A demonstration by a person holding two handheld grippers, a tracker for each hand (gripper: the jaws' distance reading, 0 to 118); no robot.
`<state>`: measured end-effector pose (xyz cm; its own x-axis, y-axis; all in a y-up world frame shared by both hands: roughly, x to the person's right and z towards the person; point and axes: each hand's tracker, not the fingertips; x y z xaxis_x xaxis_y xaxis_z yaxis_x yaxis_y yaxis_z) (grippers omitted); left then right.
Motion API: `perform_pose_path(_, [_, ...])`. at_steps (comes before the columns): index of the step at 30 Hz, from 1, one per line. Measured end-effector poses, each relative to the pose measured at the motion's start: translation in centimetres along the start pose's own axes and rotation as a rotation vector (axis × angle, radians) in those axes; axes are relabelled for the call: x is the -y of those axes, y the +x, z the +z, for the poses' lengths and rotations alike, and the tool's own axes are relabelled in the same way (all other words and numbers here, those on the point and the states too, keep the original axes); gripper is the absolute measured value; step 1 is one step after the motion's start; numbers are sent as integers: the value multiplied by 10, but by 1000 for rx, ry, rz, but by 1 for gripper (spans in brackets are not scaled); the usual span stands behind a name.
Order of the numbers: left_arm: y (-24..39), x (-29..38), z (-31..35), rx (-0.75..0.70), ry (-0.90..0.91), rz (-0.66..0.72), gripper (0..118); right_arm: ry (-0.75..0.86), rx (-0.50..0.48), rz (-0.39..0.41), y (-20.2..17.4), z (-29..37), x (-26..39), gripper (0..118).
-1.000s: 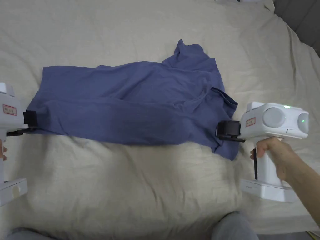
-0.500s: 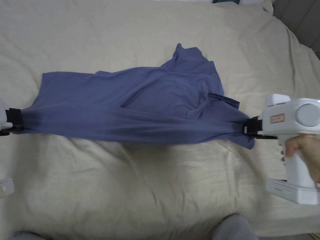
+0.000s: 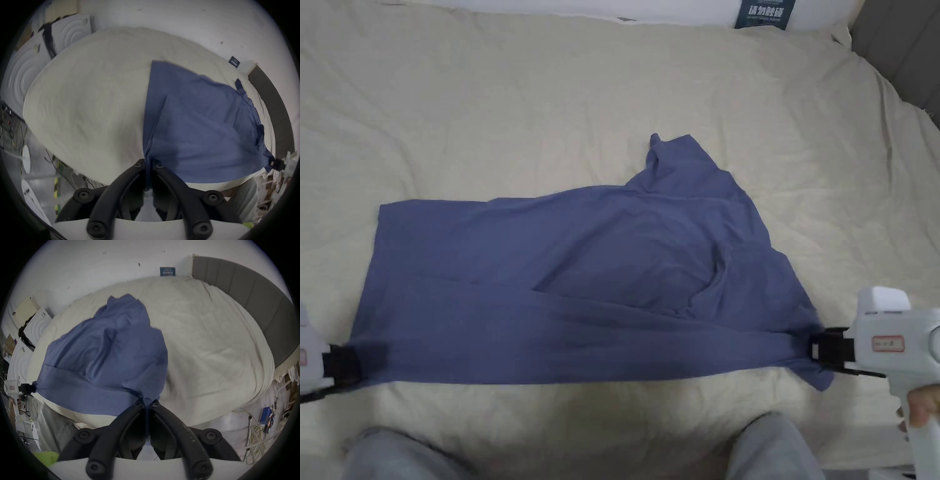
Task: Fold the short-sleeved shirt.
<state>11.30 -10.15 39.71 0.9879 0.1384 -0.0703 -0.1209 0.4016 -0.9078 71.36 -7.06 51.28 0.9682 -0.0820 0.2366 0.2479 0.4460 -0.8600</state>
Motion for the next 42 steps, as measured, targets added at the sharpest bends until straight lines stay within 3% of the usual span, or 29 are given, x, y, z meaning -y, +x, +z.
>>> perform_pose_path(1, [-1, 4, -3, -29, 1, 7, 45, 8, 13, 6, -5, -2, 3, 18])
perform_pose_path(2, [-1, 7, 1, -61, 2, -1, 81, 16, 23, 6, -3, 1, 2, 50])
perform_pose_path(3, [-3, 7, 5, -58, 12, -4, 102, 26, 40, 0, -1, 6, -1, 79])
perform_pose_path(4, [-4, 5, 11, -51, 41, 6, 114, 40, 50, -8, 0, 12, -4, 99])
perform_pose_path(5, [-3, 1, 23, -28, 99, 17, 118, 89, 49, -23, -2, 24, -7, 110])
perform_pose_path(9, [17, -20, 73, -19, 348, -49, 118, 371, -5, -8, -18, 76, -27, 113])
perform_pose_path(15, [67, -21, 124, -38, 757, -157, 118, 752, -8, 93, -66, 128, -31, 118])
perform_pose_path(19, [95, -10, 129, -55, 928, -222, 115, 907, -29, 128, -94, 132, -24, 118])
perform_pose_path(22, [109, -2, 128, -14, 957, -228, 96, 923, -34, 125, -113, 129, -20, 118])
perform_pose_path(24, [115, 1, 127, 12, 952, -227, 64, 925, -40, 120, -120, 124, -18, 118])
perform_pose_path(25, [118, 2, 126, 12, 950, -229, 45, 918, -49, 117, -129, 127, -16, 117])
perform_pose_path(26, [121, 2, 124, 10, 948, -236, 21, 909, -56, 111, -132, 126, -15, 103])
perform_pose_path(27, [122, 4, 123, 9, 951, -243, 8, 904, -68, 105, -134, 124, -14, 84])
perform_pose_path(28, [122, 5, 122, 10, 954, -244, 1, 896, -76, 103, -137, 125, -14, 61])
perform_pose_path(29, [122, 6, 122, 10, 953, -245, 0, 883, -79, 101, -142, 125, -14, 23])
perform_pose_path(30, [125, 7, 123, 26, 946, -251, 0, 874, -75, 102, -144, 123, -15, 5])
perform_pose_path(36, [121, -6, 115, 37, 865, -270, 0, 844, -92, 80, -139, 111, -25, 1])
perform_pose_path(40, [112, -53, 104, 35, 696, -284, 0, 831, -83, 94, -145, 113, -28, 1])
perform_pose_path(42, [104, -90, 94, 61, 571, -244, 10, 818, -84, 100, -140, 105, -36, 1])
